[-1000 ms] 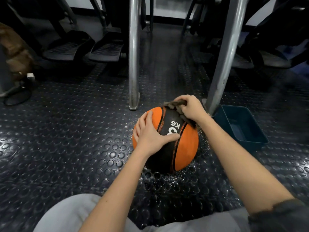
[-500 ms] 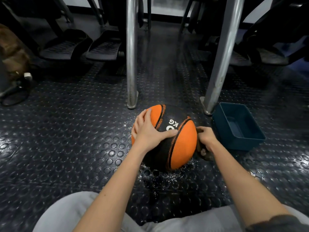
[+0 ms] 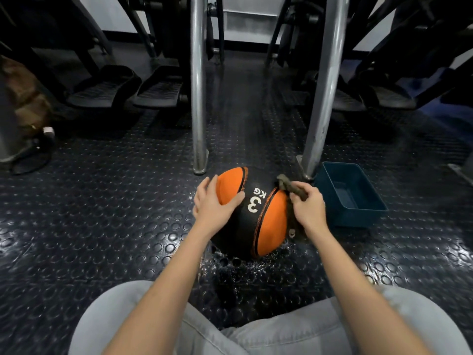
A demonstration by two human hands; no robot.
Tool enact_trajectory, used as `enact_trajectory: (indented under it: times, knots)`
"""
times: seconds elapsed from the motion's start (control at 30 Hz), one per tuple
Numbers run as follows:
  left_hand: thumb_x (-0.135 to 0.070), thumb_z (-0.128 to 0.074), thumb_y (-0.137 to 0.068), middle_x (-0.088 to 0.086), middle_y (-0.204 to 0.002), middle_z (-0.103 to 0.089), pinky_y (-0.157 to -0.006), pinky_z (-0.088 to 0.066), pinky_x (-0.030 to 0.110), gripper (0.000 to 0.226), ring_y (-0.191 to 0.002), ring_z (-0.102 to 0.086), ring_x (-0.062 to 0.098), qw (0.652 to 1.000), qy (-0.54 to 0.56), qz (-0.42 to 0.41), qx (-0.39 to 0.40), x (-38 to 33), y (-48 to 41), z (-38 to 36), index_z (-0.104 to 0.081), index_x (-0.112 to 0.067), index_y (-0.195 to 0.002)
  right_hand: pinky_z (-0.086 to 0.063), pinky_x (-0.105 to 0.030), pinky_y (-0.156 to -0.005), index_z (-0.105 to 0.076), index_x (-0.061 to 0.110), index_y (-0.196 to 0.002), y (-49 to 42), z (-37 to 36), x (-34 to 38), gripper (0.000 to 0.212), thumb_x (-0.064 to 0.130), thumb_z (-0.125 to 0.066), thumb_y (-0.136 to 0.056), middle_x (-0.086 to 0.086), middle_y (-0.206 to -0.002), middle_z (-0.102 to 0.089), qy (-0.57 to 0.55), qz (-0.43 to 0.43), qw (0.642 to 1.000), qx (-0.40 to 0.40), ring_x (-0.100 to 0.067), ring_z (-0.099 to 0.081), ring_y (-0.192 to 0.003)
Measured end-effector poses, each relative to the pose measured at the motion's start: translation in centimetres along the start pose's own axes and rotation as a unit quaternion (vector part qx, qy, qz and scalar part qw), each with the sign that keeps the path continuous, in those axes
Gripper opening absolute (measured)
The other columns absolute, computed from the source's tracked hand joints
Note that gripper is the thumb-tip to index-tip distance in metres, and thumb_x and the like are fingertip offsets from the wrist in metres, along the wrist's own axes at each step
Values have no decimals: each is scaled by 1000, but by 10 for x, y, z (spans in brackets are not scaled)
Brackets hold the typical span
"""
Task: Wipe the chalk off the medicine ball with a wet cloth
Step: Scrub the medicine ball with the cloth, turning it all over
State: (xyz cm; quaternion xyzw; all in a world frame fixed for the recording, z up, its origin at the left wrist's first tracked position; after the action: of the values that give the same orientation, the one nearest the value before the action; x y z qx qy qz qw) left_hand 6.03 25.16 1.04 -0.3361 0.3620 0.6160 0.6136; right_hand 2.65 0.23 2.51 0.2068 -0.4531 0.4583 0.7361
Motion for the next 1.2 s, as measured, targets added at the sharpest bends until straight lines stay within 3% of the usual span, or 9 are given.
enact_trajectory:
  times: [0.1,0.2,0.4,0.63,0.77,0.9,1.07,1.2]
  knots:
    - [-50,-63,-84,-5,-155,-10,-116,-15,52,79,-142,-7,22,1000,6,-16,6,-2,6,-3,-25,-26,-149,-34,-22,-90,-61,16,-119,3,9,3,29,9,-56,-91,-8,-119,-52,-3,1,1000,-14,-19,-48,-112]
    - [-47,-64,-85,-5,-153,-14,-115,-18,49,78,-141,-11,21,999,-1,-30,27,-5,9,-12,-24,-26,-149,-33,-20,-88,-61,16,-118,7,17,10,28,8,-57,-91,-4,-112,-51,-8,21,999,-25,-11,-45,-103]
    - [-47,-63,-85,-6,-153,-14,-115,-17,53,80,-141,-11,21,999,-9,-30,23,-8,8,-15,-21,-26,-150,-35,-25,-90,-62,19,-117,10,6,9,30,8,-57,-89,-2,-109,-50,27,29,999,22,-16,-46,-107]
    - [-42,-62,-88,-5,-155,-13,-115,-15,51,76,-142,-10,24,999,-15,-38,16,-19,14,-7,-22,-25,-150,-36,-25,-89,-63,20,-116,6,13,8,30,7,-59,-89,0,-110,-50,0,14,1000,20,-11,-44,-102]
    - [-37,-56,-92,-6,-156,-13,-116,-13,49,66,-143,-10,19,989,-95,-112,8,-58,25,-15,-23,-26,-149,-45,-29,-89,-65,20,-113,5,22,6,32,4,-61,-86,-1,-112,-59,-42,-4,999,12,-15,-53,-103]
    - [-34,-51,-96,-9,-154,-18,-116,-13,44,58,-143,-10,16,977,-78,-188,59,-95,45,-55,-27,-27,-148,-52,-28,-76,-64,20,-108,5,34,-2,35,-3,-59,-81,-7,-106,-64,-106,-52,993,20,-17,-60,-92]
    - [-36,-40,-100,-3,-146,-38,-113,-20,42,47,-137,-27,20,985,-40,-146,78,-98,39,-73,-33,-24,-145,-51,-22,-70,-66,17,-104,6,54,-4,33,-4,-66,-79,-6,-102,-67,-144,-58,986,55,-14,-64,-87]
    - [-32,-54,-95,0,-124,-58,-105,-37,37,31,-122,-49,17,983,53,-128,118,-109,30,-91,-55,-21,-123,-49,-21,-81,-66,19,-105,5,56,4,37,-1,-73,-75,-4,-104,-66,-111,-11,987,116,-13,-62,-96]
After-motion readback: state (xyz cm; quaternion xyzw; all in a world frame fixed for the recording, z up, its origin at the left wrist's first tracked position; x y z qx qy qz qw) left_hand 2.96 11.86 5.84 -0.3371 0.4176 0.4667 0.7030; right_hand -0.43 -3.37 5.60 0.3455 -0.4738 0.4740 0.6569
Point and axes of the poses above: each hand's wrist, its own y-axis away from the middle knuckle, its own z-axis out of the back of the hand, x = y × z, the point moved 10 cm from there along -y, towards the middle knuckle
